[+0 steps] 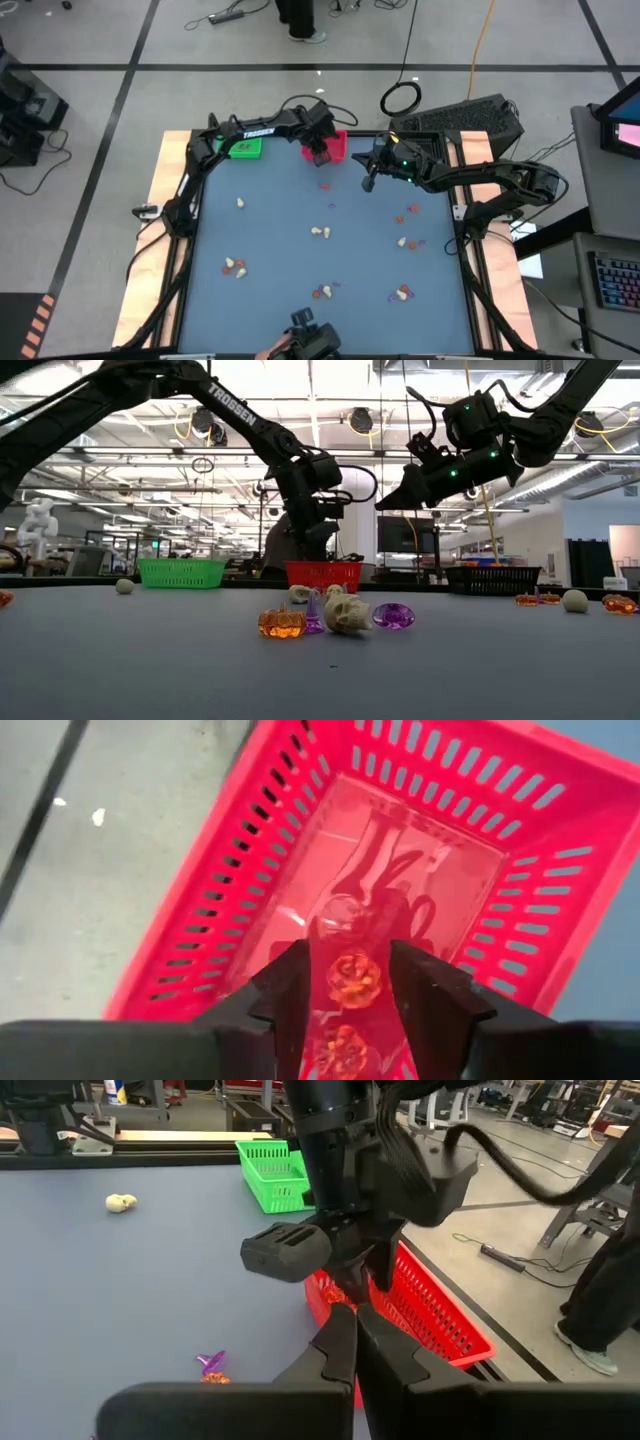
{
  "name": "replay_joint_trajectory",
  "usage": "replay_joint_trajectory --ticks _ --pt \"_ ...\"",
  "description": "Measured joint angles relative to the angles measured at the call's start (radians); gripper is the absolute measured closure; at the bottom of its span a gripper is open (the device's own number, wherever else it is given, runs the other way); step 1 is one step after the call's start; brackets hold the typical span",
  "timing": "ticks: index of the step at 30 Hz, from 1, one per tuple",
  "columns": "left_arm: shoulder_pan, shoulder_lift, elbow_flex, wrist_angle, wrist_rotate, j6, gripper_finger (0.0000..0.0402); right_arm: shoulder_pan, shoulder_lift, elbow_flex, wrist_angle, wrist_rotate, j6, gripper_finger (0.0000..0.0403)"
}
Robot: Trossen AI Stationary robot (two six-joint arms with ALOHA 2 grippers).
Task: Sort Halloween decoration
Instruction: Put the purple witch hat toy into the green bin
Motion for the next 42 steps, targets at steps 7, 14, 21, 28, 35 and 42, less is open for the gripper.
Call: replay_joint_trajectory --ticks 7,14,21,28,35,42 --pt "-0.003 -0.085 0.0 0.006 -0.026 0.011 0.0322 0.0 0.0 0.0 0.008 -0.002 0.003 0.0403" --pt "-0.044 -0.184 -0.12 0.113 -0.024 0.003 0.0396 0.0 0.0 0.0 0.001 -0.015 0.029 0.0403" --pt "-0.082 -0.316 -0.438 0.392 -0.029 -0.085 0.0391 0.001 0.0 0.0 -0.086 -0.056 0.074 0.0403" --pt "-0.108 -0.435 -0.731 0.674 -0.034 -0.162 0.0391 0.031 -0.007 0.0 -0.202 -0.057 0.145 0.0403" --pt "-0.133 -0.484 -0.968 1.023 -0.034 -0.229 0.0391 0.13 -0.064 0.0 -0.391 -0.051 0.212 0.0403" --pt "-0.162 -0.48 -1.128 1.277 0.024 -0.224 0.0391 0.258 -0.081 -0.001 -0.537 -0.051 0.325 0.0392"
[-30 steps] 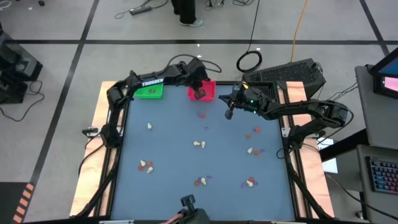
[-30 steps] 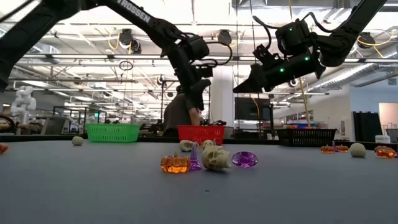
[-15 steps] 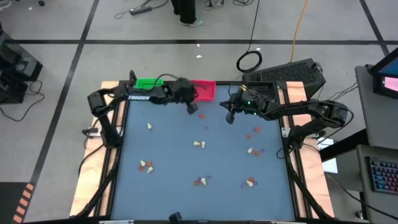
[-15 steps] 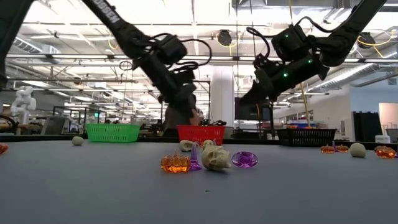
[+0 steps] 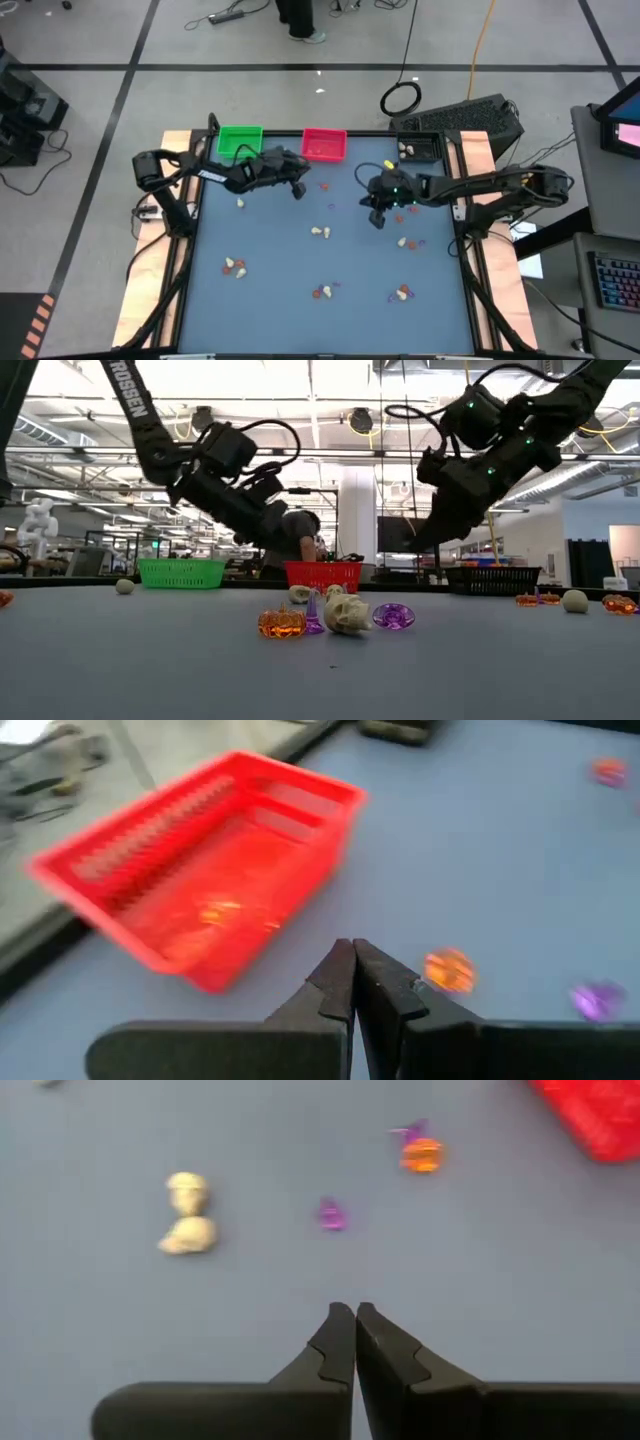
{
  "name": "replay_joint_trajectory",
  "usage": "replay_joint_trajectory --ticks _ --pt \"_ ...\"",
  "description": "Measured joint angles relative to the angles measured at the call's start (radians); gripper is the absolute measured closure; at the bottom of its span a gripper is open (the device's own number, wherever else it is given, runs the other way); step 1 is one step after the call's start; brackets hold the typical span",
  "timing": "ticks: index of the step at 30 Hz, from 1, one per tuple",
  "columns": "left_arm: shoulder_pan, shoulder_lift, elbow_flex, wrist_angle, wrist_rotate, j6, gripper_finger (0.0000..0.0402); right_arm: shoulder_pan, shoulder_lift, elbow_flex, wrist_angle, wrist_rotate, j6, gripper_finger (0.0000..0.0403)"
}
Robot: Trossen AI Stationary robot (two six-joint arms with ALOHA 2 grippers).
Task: Sort Halloween decoration
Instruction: Put the purple witch hat toy into the green bin
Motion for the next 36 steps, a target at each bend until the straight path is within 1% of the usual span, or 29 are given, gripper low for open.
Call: replay_joint_trajectory --ticks 3,6,7,8,10,14,17,19,24,27,30,36 --pt "-0.006 0.0 -0.015 0.005 0.141 0.015 0.0391 0.042 0.032 0.0 0.053 0.001 0.023 0.0373" --pt "-0.025 0.0 -0.015 -0.003 0.328 0.009 0.0391 0.065 0.056 0.0 0.109 0.025 0.036 0.0352" --pt "-0.038 0.0 -0.014 -0.006 0.376 0.009 0.0391 0.072 0.061 0.0 0.119 0.039 0.037 0.0346" --pt "-0.053 0.0 -0.011 -0.015 0.399 0.009 0.0391 0.076 0.063 0.0 0.123 0.056 0.036 0.0339" --pt "-0.092 0.0 0.002 -0.057 0.396 0.01 0.0391 0.078 0.063 0.0 0.129 0.079 0.024 0.0328" --pt "-0.166 0.013 0.04 -0.102 0.318 0.036 0.0379 0.072 0.063 0.0 0.183 0.087 -0.012 0.0316" --pt "-0.198 0.04 0.058 -0.09 0.245 0.039 0.0351 0.062 0.063 0.0 0.239 0.084 -0.052 0.0315" --pt "-0.203 0.067 0.075 -0.087 0.216 0.031 0.0326 0.055 0.063 0.0 0.264 0.084 -0.072 0.0314" --pt "-0.196 0.173 0.135 -0.101 0.21 -0.014 0.0263 0.029 0.063 0.0 0.334 0.083 -0.142 0.0314" --pt "-0.196 0.231 0.181 -0.101 0.209 -0.015 0.0241 0.009 0.063 0.0 0.364 0.081 -0.173 0.0314" --pt "-0.197 0.269 0.218 -0.1 0.194 -0.016 0.0236 -0.009 0.063 0.0 0.378 0.08 -0.205 0.0314" --pt "-0.196 0.285 0.25 -0.099 0.175 -0.017 0.0237 -0.034 0.063 0.001 0.375 0.078 -0.244 0.0314"
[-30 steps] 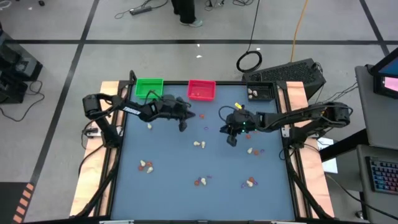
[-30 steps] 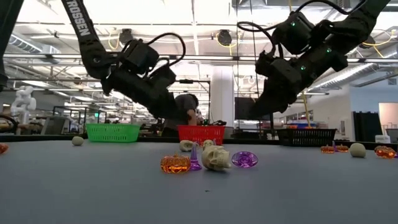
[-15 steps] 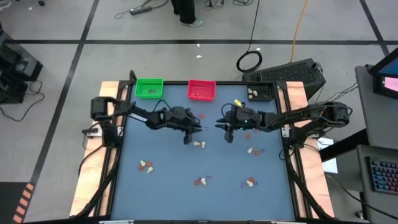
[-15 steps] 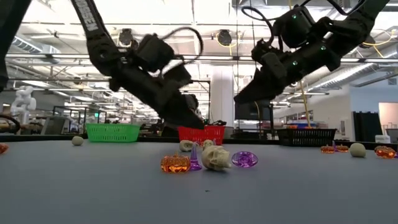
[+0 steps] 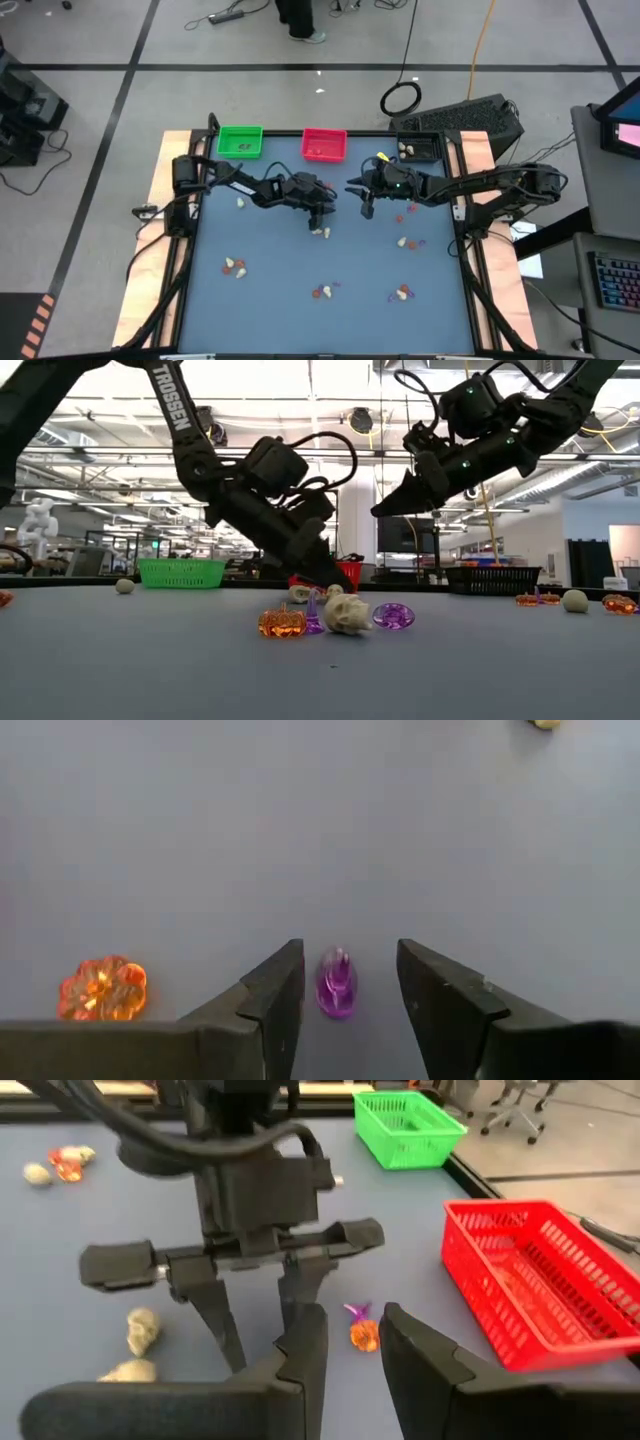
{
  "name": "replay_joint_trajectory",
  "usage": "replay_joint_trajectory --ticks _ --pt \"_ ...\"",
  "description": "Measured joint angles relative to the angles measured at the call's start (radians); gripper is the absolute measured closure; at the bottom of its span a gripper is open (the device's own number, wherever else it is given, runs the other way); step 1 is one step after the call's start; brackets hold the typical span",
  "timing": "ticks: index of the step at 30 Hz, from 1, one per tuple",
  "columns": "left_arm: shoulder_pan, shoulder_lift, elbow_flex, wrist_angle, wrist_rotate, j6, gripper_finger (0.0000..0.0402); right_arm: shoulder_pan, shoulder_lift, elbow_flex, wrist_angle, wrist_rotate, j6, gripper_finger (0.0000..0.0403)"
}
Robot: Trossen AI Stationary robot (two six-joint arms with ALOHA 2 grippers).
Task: Sort Halloween decoration
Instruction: Put the purple witch hat toy into the green bin
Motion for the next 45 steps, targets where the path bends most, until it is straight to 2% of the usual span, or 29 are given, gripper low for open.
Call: replay_joint_trajectory --ticks 5,11,13,17,21,26,31,36,39,41,45 --pt "-0.001 0.0 0.009 0.001 -0.004 0.0 0.0273 -0.003 0.0 0.0 0.008 -0.006 -0.006 0.0314" --pt "0.0 0.0 0.009 -0.028 -0.036 0.002 0.0371 -0.003 0.0 0.0 0.005 -0.03 -0.026 0.0314" --pt "0.0 -0.001 0.009 -0.031 -0.045 0.005 0.039 -0.004 0.0 0.0 0.005 -0.03 -0.029 0.0314" --pt "0.016 -0.03 0.007 -0.064 -0.047 0.007 0.039 -0.004 0.0 0.0 0.004 -0.029 -0.029 0.0314" --pt "0.056 -0.122 0.008 -0.139 -0.092 0.002 0.039 -0.004 0.0 0.0 0.004 -0.029 -0.029 0.0314" --pt "0.147 -0.267 0.009 -0.319 -0.249 -0.049 0.0391 -0.004 0.0 0.0 0.0 -0.029 -0.029 0.0314" --pt "0.273 -0.399 0.009 -0.584 -0.424 -0.103 0.0392 -0.004 0.0 0.0 -0.004 -0.029 -0.029 0.0314" --pt "0.423 -0.469 0.008 -0.82 -0.499 -0.156 0.0392 -0.004 0.0 0.0 -0.008 -0.029 -0.028 0.0314" --pt "0.511 -0.471 -0.006 -0.852 -0.559 -0.147 0.0392 -0.004 0.0 0.0 -0.009 -0.029 -0.027 0.0314" --pt "0.574 -0.471 -0.013 -0.845 -0.553 -0.138 0.0392 -0.004 0.0 0.0 -0.011 -0.029 -0.027 0.0314" --pt "0.668 -0.452 -0.024 -0.83 -0.45 -0.126 0.0393 -0.004 0.0 0.0 -0.011 -0.029 -0.027 0.0314"
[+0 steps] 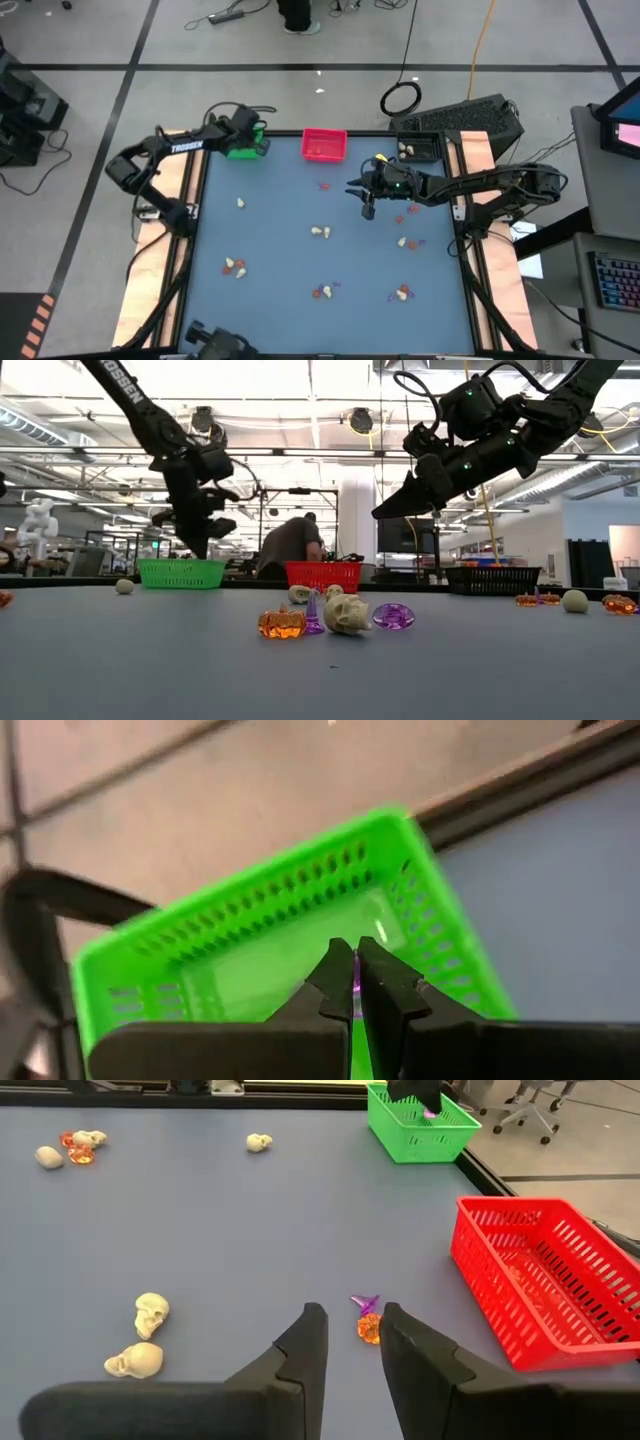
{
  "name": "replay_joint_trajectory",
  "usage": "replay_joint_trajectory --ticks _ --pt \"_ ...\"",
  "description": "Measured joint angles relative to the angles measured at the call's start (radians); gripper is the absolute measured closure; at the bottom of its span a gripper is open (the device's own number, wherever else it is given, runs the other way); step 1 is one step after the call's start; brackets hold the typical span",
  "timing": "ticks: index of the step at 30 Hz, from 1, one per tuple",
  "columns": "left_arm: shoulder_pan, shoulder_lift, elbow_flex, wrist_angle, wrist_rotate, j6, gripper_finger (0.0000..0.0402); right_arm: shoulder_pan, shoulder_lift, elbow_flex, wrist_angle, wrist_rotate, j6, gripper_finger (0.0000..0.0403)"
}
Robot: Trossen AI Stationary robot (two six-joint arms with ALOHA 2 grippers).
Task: Sort Halloween decoration
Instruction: Put the purple witch hat toy into the green bin, then put the white skull toy into the black bin
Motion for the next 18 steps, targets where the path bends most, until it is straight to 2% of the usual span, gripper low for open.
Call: replay_joint_trajectory --ticks 6,18 --pt "0.068 0.052 0.0 -0.006 0.084 0.047 0.0384 0.0 0.0 0.0 0.0 0.0 0.001 0.0314" --pt "0.083 0.074 0.0 -0.003 0.064 0.114 0.0307 0.0 0.0 0.0 0.0 0.0 0.002 0.0314"
